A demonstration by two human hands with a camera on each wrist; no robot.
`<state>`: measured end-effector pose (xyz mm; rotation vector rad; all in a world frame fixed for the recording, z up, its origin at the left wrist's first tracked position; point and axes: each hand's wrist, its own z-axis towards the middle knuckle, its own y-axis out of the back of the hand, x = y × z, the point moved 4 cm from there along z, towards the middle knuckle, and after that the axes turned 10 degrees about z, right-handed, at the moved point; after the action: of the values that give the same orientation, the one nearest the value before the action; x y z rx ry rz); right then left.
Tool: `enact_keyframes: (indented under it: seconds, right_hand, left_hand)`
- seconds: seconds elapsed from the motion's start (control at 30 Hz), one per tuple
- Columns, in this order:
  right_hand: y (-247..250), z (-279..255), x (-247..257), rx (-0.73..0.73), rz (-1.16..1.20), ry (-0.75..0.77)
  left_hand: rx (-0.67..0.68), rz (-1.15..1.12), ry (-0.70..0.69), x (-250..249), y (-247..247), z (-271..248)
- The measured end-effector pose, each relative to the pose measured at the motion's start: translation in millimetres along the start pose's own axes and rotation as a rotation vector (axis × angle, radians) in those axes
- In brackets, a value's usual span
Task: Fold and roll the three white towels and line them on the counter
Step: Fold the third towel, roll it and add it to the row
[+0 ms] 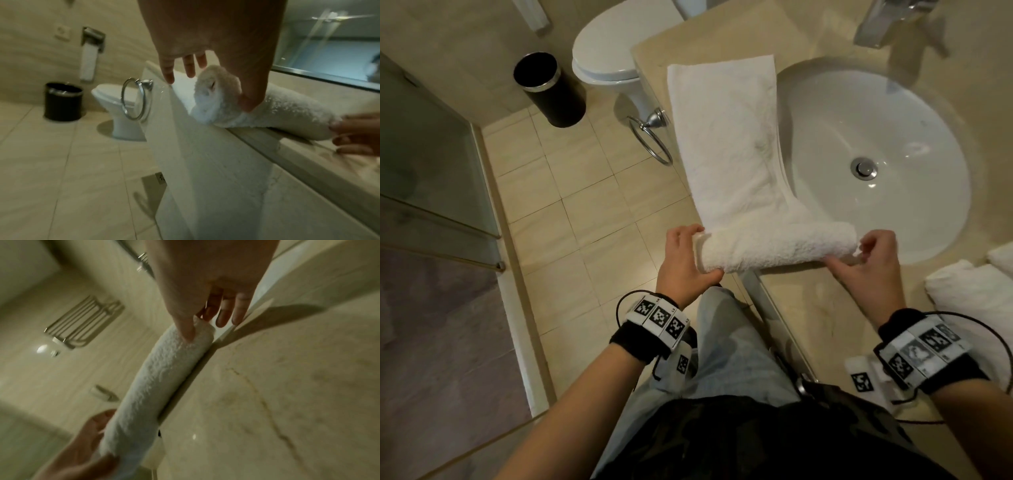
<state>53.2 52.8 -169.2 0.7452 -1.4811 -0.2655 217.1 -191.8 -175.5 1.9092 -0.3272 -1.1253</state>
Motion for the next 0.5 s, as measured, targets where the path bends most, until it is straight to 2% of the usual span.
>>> enact_keyframes:
  seconds: [0.07,0.17,0.37,0.5]
  right_hand:
    - [3,0,-4,0.007,0.128,-0.122]
    - [8,2,-5,-0.028,0.155,-0.146]
    - [11,13,1,0.058,-0.010,0.034]
    - [21,27,6,0.049,-0.174,0.117]
  left_hand:
    - [0.020,0.205,-0.120,-8,1,4]
    - [0.114,0.367,-0.229,-19,1,10]
    - [0.271,0.404,-0.151,-19,-6,17]
    - [0.245,0.408,-0.217,-15,-3,17]
